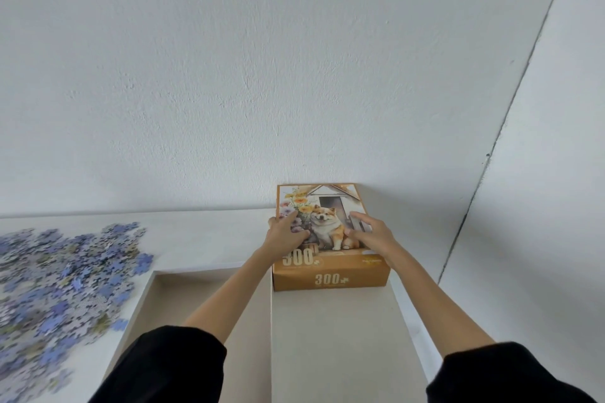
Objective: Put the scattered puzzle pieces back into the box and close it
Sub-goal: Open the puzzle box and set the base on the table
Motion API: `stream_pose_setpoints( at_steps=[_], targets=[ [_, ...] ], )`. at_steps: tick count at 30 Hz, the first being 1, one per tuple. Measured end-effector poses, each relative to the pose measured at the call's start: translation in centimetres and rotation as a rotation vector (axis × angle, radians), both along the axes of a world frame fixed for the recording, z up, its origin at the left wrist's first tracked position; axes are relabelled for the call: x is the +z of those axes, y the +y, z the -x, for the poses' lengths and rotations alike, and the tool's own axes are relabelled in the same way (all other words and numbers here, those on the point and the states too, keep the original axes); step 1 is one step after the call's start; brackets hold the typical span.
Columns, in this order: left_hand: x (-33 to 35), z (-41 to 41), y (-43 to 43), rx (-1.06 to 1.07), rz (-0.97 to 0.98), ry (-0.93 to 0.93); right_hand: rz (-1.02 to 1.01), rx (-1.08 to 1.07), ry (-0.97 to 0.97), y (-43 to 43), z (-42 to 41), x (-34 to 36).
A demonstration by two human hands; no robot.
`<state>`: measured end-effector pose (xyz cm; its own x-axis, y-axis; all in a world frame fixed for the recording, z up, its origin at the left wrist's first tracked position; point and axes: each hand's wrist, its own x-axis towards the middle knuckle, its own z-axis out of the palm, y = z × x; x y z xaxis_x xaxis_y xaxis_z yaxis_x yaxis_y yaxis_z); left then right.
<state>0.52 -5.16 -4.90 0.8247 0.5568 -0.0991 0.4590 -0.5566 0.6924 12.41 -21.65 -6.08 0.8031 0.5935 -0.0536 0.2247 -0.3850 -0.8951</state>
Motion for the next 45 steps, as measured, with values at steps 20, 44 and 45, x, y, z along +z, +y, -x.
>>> stream_pose_setpoints(
  at_steps=[20,44,45],
  targets=[
    [2.5,5.4,0.4,-0.074,-0.126,-0.134,0.019,-0.044,-0.400,2.6,6.4,2.6],
    [-2.4,30.4,1.4,0.115,0.011,-0.086,0.180,0.063,-0.195,1.6,27.7,-1.6],
    [-2.3,30.3,1.4,0.113,0.034,-0.103,0.182,0.056,-0.198,1.7,27.8,-1.6]
  ],
)
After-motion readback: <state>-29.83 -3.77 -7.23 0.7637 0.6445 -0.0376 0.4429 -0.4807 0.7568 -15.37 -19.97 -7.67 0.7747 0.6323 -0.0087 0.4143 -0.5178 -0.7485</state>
